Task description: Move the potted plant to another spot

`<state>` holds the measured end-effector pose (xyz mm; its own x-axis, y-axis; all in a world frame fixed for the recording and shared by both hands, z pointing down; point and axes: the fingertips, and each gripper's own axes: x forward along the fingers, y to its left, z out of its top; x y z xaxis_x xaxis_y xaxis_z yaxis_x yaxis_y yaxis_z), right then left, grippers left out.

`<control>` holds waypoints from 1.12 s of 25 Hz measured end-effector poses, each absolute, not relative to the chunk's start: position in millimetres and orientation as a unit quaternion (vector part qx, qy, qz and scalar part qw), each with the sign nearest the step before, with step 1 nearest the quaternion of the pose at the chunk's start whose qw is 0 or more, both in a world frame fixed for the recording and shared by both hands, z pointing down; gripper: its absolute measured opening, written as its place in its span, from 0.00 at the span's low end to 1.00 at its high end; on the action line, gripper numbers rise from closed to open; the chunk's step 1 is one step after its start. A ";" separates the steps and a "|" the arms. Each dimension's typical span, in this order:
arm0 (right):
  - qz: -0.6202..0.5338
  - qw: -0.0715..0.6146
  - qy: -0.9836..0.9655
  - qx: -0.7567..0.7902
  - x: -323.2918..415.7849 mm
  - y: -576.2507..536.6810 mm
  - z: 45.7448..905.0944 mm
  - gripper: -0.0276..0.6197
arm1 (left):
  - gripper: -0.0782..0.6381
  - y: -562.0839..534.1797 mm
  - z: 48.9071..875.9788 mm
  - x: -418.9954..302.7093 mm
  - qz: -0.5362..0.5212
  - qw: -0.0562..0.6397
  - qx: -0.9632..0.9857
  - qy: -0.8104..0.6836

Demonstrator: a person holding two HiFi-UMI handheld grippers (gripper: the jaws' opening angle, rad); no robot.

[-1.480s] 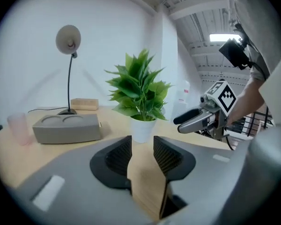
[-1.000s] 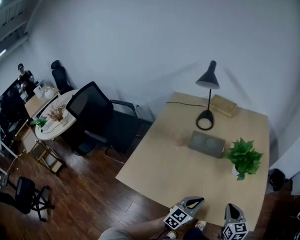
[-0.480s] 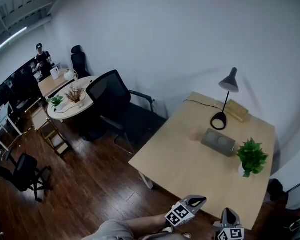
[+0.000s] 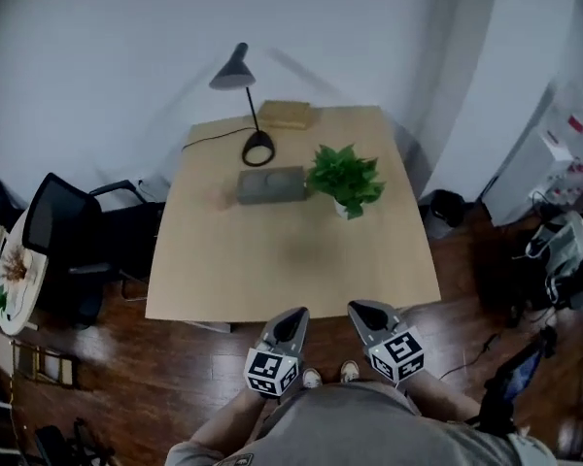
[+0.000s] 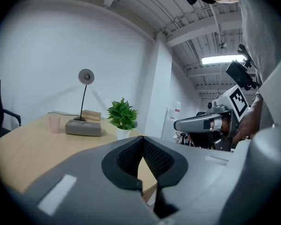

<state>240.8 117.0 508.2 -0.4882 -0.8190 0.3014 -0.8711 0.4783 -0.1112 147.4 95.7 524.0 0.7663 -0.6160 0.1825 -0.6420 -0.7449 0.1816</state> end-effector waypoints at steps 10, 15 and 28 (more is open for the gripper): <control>0.123 0.114 -0.851 0.497 245.6 123.3 506.6 0.05 | 0.11 102.6 524.6 166.6 0.064 0.112 0.942 -0.310; 0.121 0.114 -0.851 0.498 253.1 124.6 505.3 0.05 | 0.11 105.7 519.4 176.0 0.068 0.106 0.944 -0.304; 0.108 0.104 -0.858 0.491 264.1 113.9 494.4 0.05 | 0.11 105.6 510.7 181.6 0.057 0.100 0.939 -0.324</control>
<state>264.1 113.9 494.4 -0.4953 -0.8209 0.2843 -0.8657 0.4936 -0.0830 181.6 105.6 510.7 0.7834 -0.5975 0.1713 -0.6202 -0.7696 0.1519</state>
